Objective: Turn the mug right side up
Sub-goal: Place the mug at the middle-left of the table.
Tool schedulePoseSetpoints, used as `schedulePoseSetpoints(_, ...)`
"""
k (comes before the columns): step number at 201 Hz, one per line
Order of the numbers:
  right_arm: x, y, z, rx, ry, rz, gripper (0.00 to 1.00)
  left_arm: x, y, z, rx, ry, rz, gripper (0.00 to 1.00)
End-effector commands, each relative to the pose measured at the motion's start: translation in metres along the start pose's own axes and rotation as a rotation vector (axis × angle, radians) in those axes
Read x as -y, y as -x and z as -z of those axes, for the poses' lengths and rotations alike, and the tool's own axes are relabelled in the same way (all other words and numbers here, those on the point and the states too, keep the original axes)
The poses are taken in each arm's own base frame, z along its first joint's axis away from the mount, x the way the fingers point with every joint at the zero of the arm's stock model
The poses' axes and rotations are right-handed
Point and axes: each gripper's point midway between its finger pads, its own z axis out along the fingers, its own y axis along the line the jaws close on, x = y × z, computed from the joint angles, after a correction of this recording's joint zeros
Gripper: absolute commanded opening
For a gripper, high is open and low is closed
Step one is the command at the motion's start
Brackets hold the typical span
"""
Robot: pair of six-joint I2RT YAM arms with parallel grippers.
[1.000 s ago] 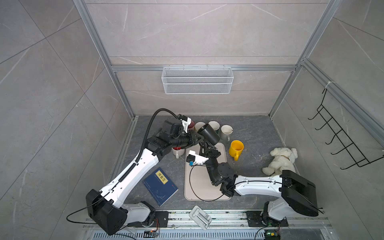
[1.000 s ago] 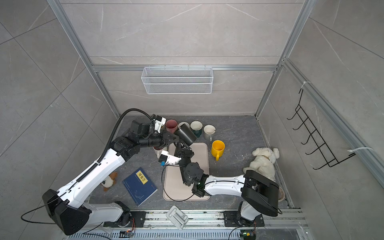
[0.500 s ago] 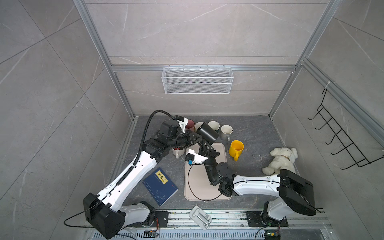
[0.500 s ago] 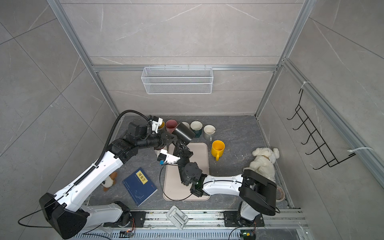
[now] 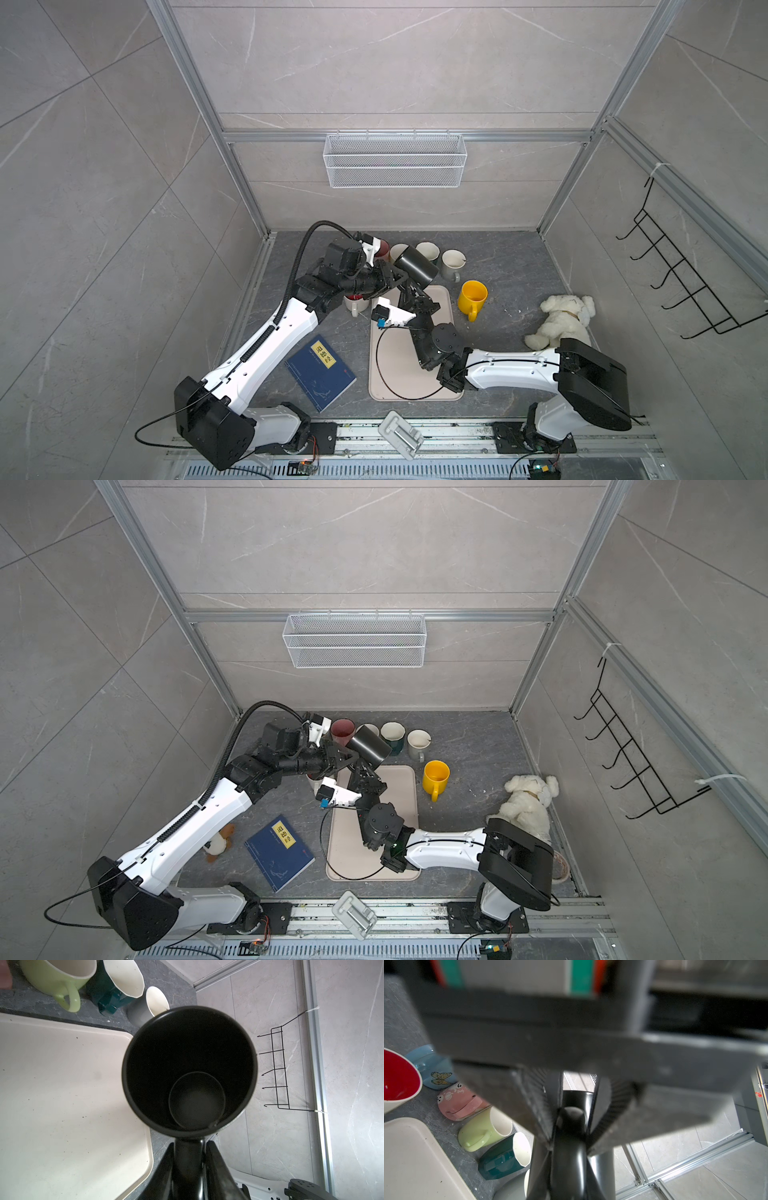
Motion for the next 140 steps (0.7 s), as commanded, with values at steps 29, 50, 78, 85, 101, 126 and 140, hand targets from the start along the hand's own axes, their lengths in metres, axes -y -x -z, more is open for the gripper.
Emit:
schedulePoseSetpoints(29, 0.032, 0.020, -0.001, 0.073, -0.086, -0.087, 0.00, 0.016, -0.012, -0.003, -0.067, -0.058, -0.010, 0.00)
schedulePoseSetpoints(50, 0.032, 0.019, -0.001, 0.062, -0.085, -0.086, 0.00, 0.014, -0.013, -0.002, -0.061, -0.050, -0.014, 0.00)
schedulePoseSetpoints(78, 0.032, 0.014, -0.002, 0.027, -0.085, -0.081, 0.19, 0.007, -0.008, 0.006, -0.003, -0.013, -0.027, 0.00)
schedulePoseSetpoints(85, 0.033, 0.013, -0.002, 0.019, -0.088, -0.086, 0.29, 0.004, -0.006, 0.010, 0.015, 0.009, -0.034, 0.00)
schedulePoseSetpoints(101, 0.037, 0.009, 0.000, 0.004, -0.091, -0.093, 0.36, -0.001, -0.002, 0.018, 0.055, 0.052, -0.051, 0.00)
schedulePoseSetpoints(126, 0.040, 0.002, 0.004, -0.015, -0.079, -0.108, 0.48, -0.005, 0.006, 0.026, 0.097, 0.091, -0.071, 0.00)
schedulePoseSetpoints(140, 0.040, -0.003, 0.006, -0.025, -0.069, -0.115, 0.50, -0.006, 0.009, 0.027, 0.111, 0.101, -0.080, 0.00)
